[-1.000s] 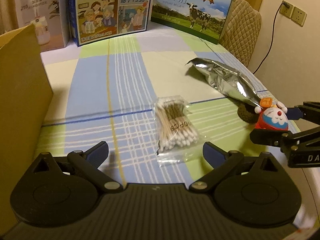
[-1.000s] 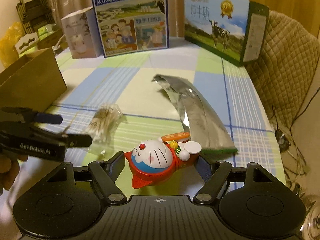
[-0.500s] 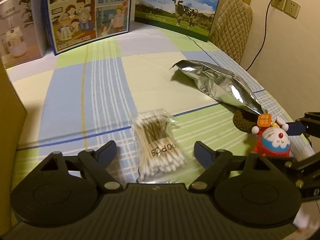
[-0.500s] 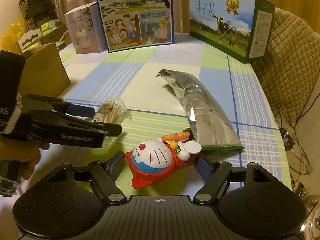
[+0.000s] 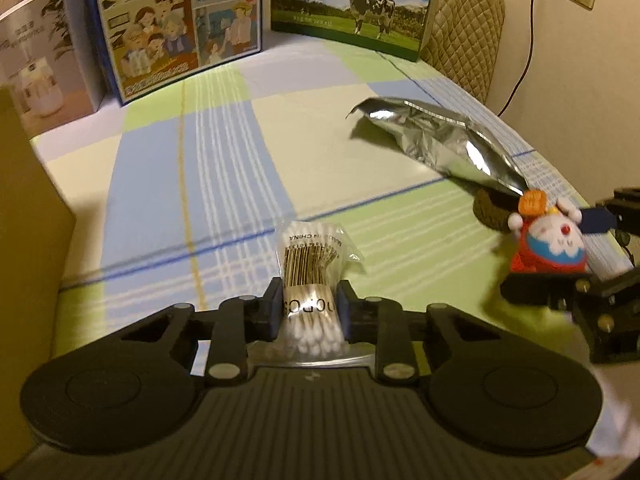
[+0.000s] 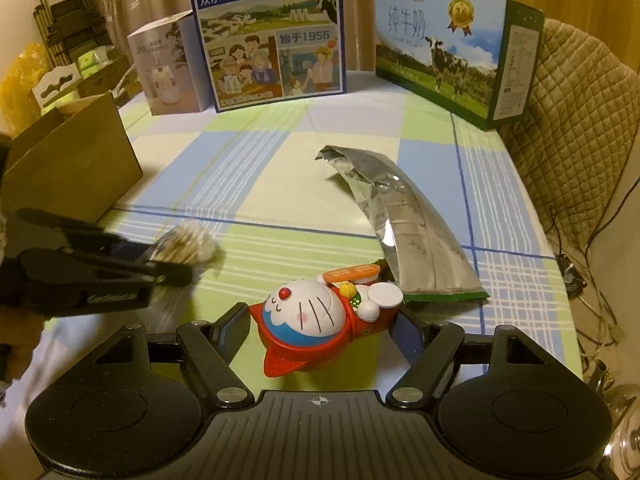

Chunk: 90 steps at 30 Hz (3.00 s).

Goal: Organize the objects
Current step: 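Carry the swab bag with the left tool while the right tool carries Doraemon to the box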

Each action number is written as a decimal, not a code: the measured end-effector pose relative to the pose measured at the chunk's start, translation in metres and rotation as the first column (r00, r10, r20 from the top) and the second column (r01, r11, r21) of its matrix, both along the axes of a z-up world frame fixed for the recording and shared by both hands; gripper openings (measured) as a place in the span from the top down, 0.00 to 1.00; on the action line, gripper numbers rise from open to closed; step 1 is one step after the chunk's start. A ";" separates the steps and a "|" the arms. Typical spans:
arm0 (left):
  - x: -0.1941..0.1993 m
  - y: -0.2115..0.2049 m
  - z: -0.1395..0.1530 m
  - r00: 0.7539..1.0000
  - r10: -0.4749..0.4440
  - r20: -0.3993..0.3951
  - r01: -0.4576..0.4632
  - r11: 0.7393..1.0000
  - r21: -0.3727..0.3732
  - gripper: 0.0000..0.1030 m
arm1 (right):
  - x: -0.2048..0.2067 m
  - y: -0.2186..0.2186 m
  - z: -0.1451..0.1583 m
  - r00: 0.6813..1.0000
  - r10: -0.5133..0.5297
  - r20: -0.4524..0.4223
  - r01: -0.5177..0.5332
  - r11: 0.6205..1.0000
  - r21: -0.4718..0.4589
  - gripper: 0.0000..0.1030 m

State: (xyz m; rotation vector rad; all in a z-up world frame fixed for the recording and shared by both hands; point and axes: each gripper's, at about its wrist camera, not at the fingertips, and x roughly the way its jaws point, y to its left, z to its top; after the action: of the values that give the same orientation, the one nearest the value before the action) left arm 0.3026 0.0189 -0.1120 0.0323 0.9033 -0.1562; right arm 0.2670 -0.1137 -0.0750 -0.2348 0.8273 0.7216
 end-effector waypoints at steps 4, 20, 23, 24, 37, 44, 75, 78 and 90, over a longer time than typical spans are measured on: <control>-0.017 0.008 0.007 0.999 0.035 0.003 -0.035 0.999 -0.010 0.78 | -0.010 -0.001 0.007 0.999 -0.024 0.024 0.024 1.000 0.003 0.30; -0.112 0.014 0.049 0.994 0.112 -0.006 -0.112 0.991 -0.066 0.79 | -0.094 -0.022 0.057 0.995 -0.091 0.036 0.087 0.992 0.094 0.30; -0.130 0.015 0.065 0.993 0.114 0.010 -0.114 0.991 -0.065 0.79 | -0.112 -0.024 0.072 0.995 -0.094 0.044 0.088 0.990 0.107 0.30; -0.135 0.016 0.070 0.993 0.119 0.016 -0.117 0.991 -0.066 0.79 | -0.119 -0.023 0.078 0.995 -0.092 0.048 0.086 0.990 0.111 0.30; -0.214 0.026 0.137 0.981 0.162 0.112 -0.155 0.986 -0.069 0.79 | -0.189 -0.006 0.121 0.996 0.015 0.089 -0.028 0.989 0.147 0.30; -0.247 0.048 0.161 0.966 0.207 0.154 -0.201 0.978 -0.054 0.79 | -0.207 0.023 0.132 0.990 0.090 0.113 -0.107 0.982 0.156 0.30; -0.260 0.218 0.174 0.901 0.407 0.152 -0.408 0.913 -0.028 0.78 | -0.199 0.177 0.135 0.943 0.313 0.118 -0.329 0.930 0.164 0.30; -0.246 0.220 0.169 0.904 0.401 0.147 -0.399 0.916 -0.038 0.78 | -0.191 0.182 0.131 0.945 0.307 0.109 -0.322 0.932 0.164 0.30; -0.238 0.240 0.157 0.886 0.440 0.146 -0.438 0.898 -0.045 0.56 | -0.186 0.199 0.124 0.940 0.329 0.088 -0.340 0.925 0.170 0.30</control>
State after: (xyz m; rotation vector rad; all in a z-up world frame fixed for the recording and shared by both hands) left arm 0.0647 0.2586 0.0446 -0.1697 0.7358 0.2635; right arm 0.0805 0.0848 0.0488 -0.2329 0.6658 1.1020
